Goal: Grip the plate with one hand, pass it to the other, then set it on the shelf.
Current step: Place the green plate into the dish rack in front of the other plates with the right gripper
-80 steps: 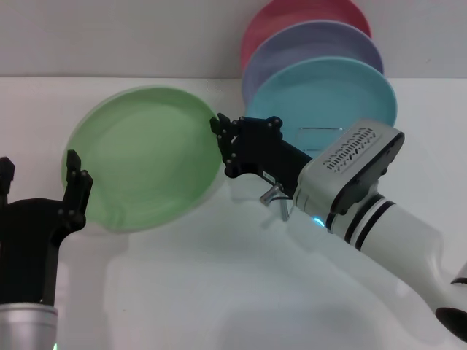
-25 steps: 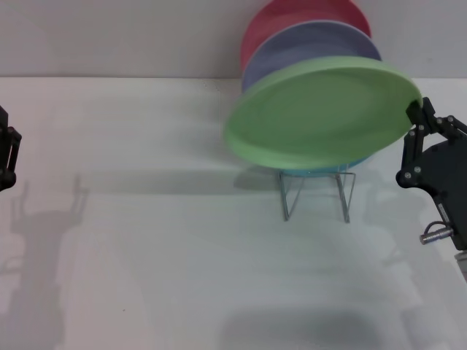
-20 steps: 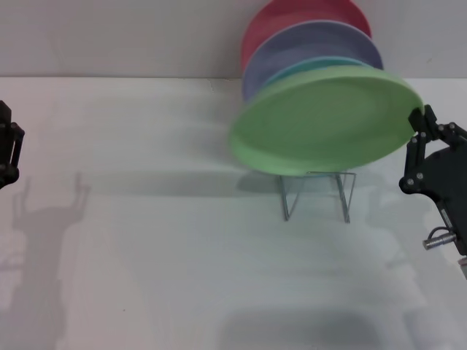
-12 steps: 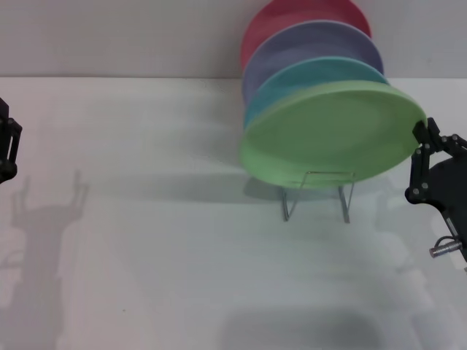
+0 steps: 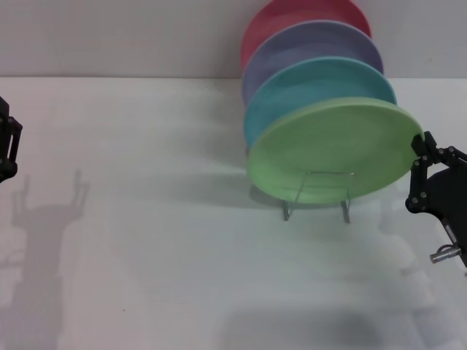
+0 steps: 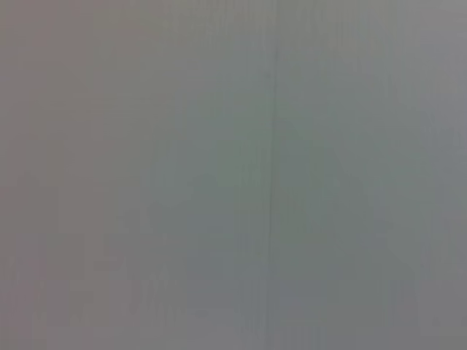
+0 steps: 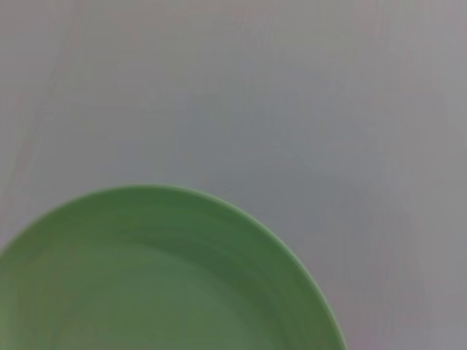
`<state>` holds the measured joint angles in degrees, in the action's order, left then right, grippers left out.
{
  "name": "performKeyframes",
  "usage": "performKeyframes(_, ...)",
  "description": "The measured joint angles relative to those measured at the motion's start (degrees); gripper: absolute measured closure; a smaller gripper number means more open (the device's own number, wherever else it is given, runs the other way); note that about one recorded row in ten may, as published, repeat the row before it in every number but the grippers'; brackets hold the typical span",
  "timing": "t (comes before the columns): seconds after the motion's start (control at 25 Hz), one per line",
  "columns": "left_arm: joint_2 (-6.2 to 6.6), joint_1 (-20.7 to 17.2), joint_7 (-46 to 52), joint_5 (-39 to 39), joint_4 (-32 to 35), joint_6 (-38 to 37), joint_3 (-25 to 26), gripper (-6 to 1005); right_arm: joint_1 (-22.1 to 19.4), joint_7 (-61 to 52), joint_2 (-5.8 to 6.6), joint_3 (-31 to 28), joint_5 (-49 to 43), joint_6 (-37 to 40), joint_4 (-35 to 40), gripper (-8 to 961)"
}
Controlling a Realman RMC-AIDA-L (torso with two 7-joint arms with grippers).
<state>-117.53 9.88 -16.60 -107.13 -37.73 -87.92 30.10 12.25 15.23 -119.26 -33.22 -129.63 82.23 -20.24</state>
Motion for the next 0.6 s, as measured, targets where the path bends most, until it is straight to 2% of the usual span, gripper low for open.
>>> performKeyframes(0.6, 0.91, -0.40, 0.00, 0.00, -1.14, 0.83, 0.66, 167, 1.20, -0.12, -0.01, 0.54, -0.01, -4.37, 0.37, 936)
